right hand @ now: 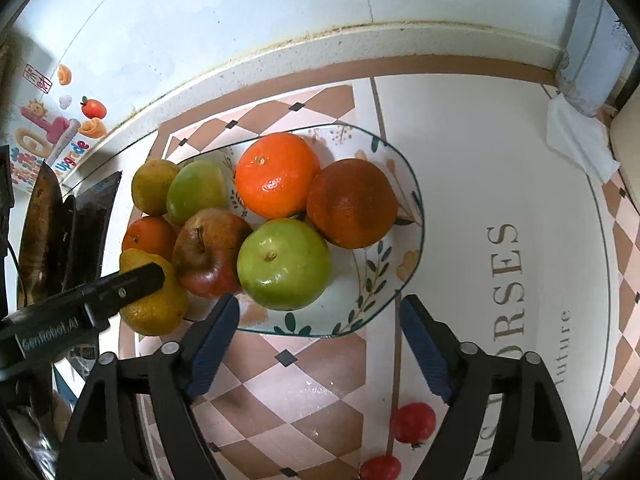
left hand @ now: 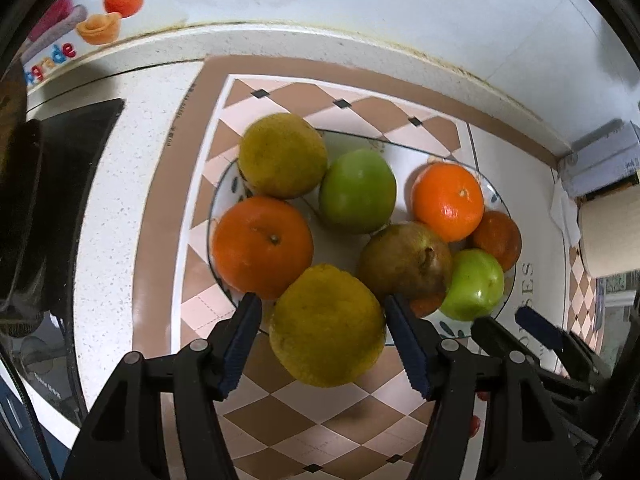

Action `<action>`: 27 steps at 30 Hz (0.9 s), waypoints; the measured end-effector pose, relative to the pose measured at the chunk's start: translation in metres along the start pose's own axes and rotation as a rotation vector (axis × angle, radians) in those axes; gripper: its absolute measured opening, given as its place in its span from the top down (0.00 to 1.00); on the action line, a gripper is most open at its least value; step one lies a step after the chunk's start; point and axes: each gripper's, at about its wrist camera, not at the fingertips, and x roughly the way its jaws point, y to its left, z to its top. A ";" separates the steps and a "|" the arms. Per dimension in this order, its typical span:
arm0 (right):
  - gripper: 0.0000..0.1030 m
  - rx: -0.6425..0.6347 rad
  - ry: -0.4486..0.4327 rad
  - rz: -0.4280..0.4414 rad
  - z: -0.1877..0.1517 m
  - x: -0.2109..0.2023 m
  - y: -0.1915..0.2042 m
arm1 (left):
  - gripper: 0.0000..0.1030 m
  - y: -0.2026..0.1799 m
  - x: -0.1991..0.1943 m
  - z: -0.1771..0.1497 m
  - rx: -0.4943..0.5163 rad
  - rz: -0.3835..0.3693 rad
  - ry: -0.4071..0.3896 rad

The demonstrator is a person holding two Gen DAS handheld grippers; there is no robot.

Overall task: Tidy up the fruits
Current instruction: 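Lower the green apple and yellow citrus onto the white plate and open both tools, then withdraw both tools and move toward the two red tomatoes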

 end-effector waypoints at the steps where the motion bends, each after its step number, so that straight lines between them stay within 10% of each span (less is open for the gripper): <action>1: 0.16 0.006 -0.002 0.000 -0.001 -0.004 -0.001 | 0.39 0.001 -0.002 0.001 -0.008 -0.002 -0.003; 5: 0.07 0.006 -0.006 -0.047 -0.005 -0.019 -0.003 | 0.38 0.008 -0.018 -0.001 -0.034 -0.005 -0.020; 9: 0.07 -0.023 -0.021 -0.096 -0.009 -0.034 -0.001 | 0.13 0.007 -0.039 -0.011 -0.010 0.054 -0.076; 27: 0.07 -0.087 -0.193 -0.131 -0.063 -0.154 0.026 | 0.13 -0.018 -0.138 -0.085 0.110 0.161 -0.292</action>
